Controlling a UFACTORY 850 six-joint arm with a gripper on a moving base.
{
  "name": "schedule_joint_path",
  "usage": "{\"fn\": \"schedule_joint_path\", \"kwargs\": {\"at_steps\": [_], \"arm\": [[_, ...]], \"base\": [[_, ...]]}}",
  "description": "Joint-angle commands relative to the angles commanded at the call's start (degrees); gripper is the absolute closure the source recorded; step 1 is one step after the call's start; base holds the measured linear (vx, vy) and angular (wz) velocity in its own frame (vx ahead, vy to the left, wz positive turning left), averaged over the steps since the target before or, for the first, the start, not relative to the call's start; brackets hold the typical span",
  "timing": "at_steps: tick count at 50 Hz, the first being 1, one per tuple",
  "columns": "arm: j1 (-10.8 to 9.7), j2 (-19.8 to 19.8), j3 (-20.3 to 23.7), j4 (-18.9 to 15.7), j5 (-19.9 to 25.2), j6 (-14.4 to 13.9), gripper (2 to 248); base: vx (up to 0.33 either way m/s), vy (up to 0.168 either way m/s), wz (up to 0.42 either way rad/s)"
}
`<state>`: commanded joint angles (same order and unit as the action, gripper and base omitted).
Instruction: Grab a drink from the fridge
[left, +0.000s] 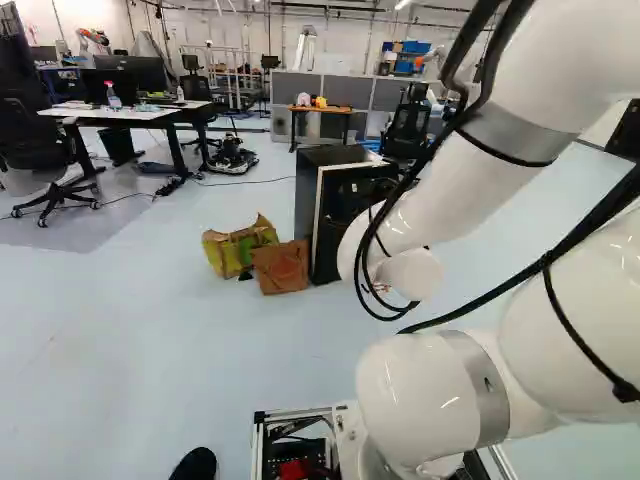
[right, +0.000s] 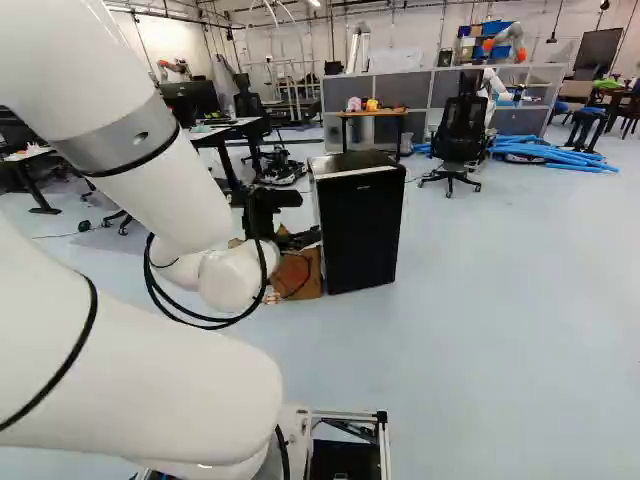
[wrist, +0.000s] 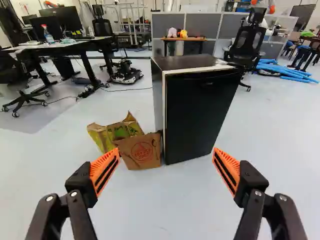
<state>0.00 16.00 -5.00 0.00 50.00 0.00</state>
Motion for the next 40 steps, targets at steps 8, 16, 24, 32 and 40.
{"fn": "schedule_joint_path", "kwargs": {"at_steps": [8,16,24,32,40], "arm": [[0.00,0.00,0.00,0.00,0.00,0.00,3],[0.00,0.00,0.00,0.00,0.00,0.00,3],[0.00,0.00,0.00,0.00,0.00,0.00,3],[0.00,0.00,0.00,0.00,0.00,0.00,3],[0.00,0.00,0.00,0.00,0.00,0.00,3]], "base": [[0.073,-0.061,0.002],[0.076,-0.055,0.013],[0.074,-0.048,0.060],[0.067,-0.039,0.085],[0.072,-0.037,0.109]]}}
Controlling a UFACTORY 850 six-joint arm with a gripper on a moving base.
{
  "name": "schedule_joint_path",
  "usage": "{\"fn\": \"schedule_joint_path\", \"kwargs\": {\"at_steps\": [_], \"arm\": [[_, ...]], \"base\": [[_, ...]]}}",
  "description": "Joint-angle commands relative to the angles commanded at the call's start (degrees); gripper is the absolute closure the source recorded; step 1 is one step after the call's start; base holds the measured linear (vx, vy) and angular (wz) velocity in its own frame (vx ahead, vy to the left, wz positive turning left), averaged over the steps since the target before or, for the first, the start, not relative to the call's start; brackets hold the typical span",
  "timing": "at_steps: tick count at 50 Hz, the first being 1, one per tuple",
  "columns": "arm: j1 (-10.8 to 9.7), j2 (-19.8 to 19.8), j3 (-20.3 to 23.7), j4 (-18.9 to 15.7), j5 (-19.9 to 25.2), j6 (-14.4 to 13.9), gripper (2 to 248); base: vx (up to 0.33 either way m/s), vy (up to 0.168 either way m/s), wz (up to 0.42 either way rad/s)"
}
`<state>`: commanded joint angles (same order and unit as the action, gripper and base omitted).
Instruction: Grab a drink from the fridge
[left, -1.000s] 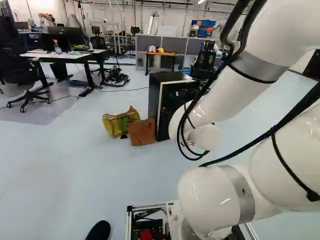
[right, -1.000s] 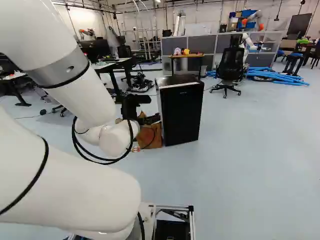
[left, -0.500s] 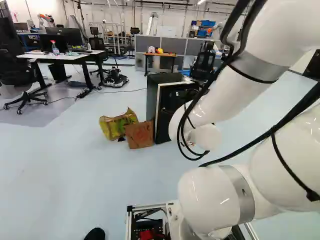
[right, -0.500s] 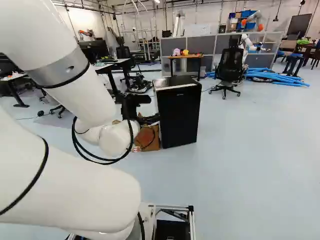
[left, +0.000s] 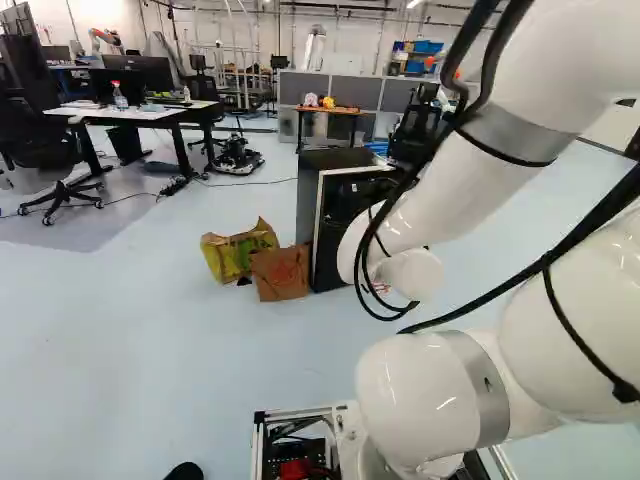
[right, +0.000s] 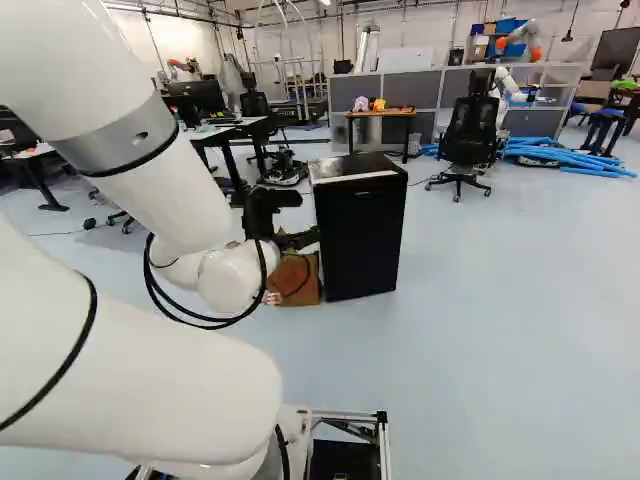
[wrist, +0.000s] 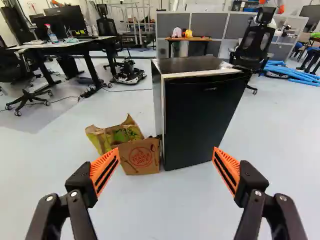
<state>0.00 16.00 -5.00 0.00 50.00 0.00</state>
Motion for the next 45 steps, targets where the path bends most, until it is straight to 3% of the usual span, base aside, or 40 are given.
{"fn": "schedule_joint_path", "kwargs": {"at_steps": [45], "arm": [[0.00,0.00,0.00,0.00,0.00,0.00,3]], "base": [[0.071,-0.034,0.116]]}}
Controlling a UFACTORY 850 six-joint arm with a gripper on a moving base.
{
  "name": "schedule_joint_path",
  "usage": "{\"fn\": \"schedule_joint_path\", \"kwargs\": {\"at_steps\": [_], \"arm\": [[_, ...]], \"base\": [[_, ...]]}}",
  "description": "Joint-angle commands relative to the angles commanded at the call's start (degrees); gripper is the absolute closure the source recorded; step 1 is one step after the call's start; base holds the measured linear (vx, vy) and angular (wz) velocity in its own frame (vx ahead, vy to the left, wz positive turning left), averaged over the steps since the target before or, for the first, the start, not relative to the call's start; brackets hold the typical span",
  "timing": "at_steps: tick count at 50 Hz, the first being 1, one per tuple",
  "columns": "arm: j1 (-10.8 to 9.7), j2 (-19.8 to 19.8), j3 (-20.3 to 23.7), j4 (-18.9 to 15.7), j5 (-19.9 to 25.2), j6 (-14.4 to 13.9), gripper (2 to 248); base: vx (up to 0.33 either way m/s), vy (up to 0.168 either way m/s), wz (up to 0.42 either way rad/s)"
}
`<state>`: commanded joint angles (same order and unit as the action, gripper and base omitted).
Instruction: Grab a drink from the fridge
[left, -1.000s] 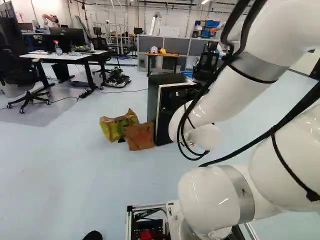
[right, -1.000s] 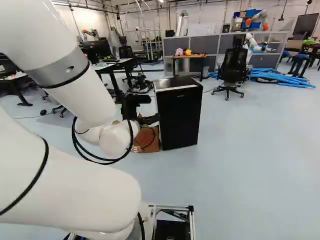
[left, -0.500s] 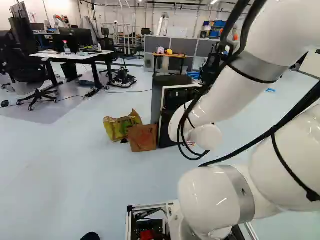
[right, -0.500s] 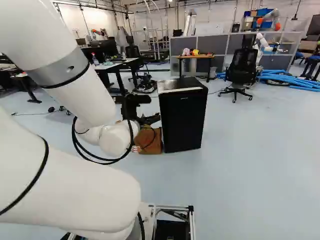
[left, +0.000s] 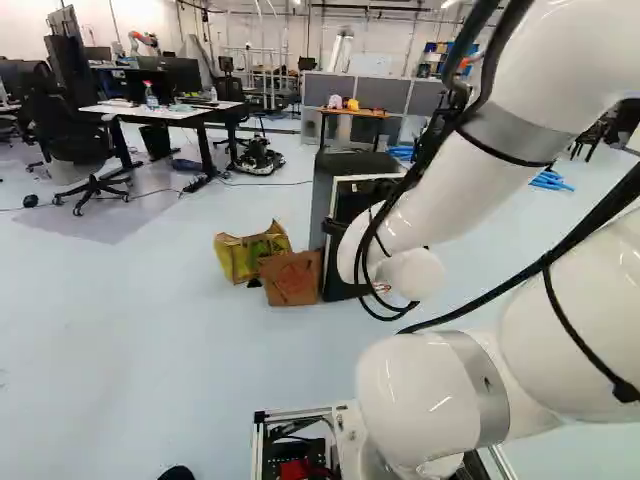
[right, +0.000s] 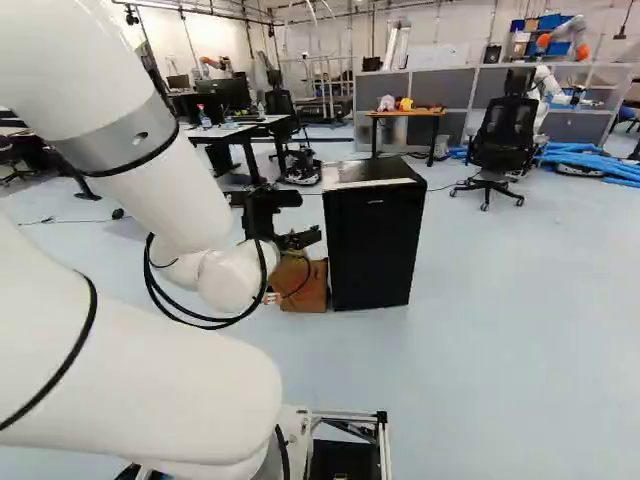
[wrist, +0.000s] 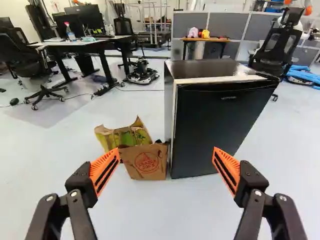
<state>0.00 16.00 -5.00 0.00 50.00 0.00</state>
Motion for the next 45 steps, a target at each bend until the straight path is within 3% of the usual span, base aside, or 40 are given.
{"fn": "schedule_joint_path", "kwargs": {"at_steps": [45], "arm": [[0.00,0.00,0.00,0.00,0.00,0.00,3]], "base": [[0.072,-0.046,0.058]]}}
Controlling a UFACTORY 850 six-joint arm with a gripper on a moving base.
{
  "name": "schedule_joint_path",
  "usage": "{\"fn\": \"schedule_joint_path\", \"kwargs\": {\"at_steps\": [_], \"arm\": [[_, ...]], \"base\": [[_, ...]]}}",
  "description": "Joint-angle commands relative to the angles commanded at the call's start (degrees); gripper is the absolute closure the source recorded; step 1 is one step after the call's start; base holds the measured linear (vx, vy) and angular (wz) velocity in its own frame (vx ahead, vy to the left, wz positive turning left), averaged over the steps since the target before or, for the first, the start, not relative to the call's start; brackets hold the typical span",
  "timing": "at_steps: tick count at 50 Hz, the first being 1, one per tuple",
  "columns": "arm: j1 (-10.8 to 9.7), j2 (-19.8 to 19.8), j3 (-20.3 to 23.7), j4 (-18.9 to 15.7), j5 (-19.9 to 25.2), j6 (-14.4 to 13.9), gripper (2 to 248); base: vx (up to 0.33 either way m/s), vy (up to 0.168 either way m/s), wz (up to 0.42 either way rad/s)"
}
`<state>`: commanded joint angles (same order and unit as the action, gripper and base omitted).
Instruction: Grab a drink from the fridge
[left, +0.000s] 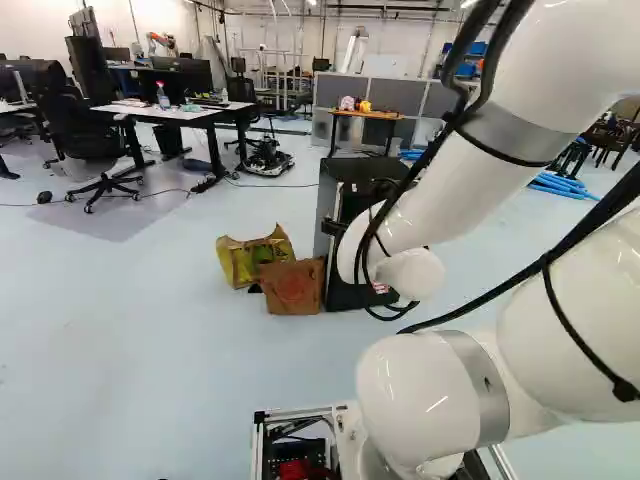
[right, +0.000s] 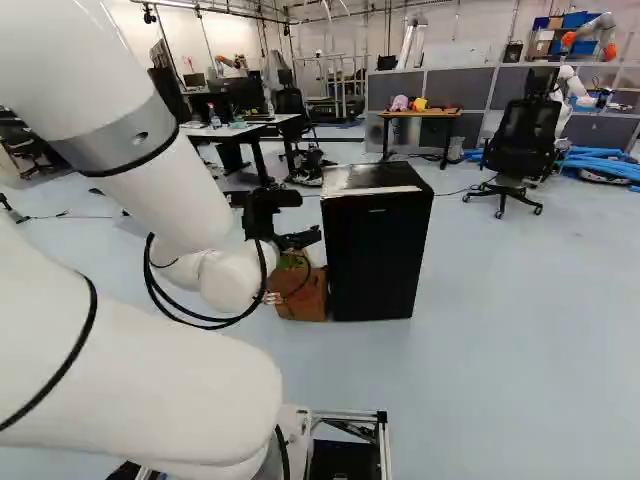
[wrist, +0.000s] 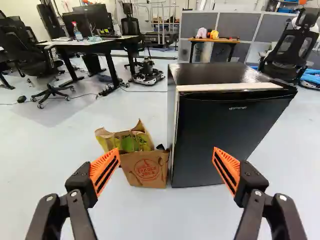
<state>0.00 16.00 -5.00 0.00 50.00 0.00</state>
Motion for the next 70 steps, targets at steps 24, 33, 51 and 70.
{"fn": "schedule_joint_path", "kwargs": {"at_steps": [24,33,51,70], "arm": [[0.00,0.00,0.00,0.00,0.00,0.00,3],[0.00,0.00,0.00,0.00,0.00,0.00,3],[0.00,0.00,0.00,0.00,0.00,0.00,3],[0.00,0.00,0.00,0.00,0.00,0.00,3]], "base": [[0.071,-0.057,0.005],[0.070,-0.057,0.002],[0.068,-0.056,0.002],[0.049,-0.042,0.006]]}}
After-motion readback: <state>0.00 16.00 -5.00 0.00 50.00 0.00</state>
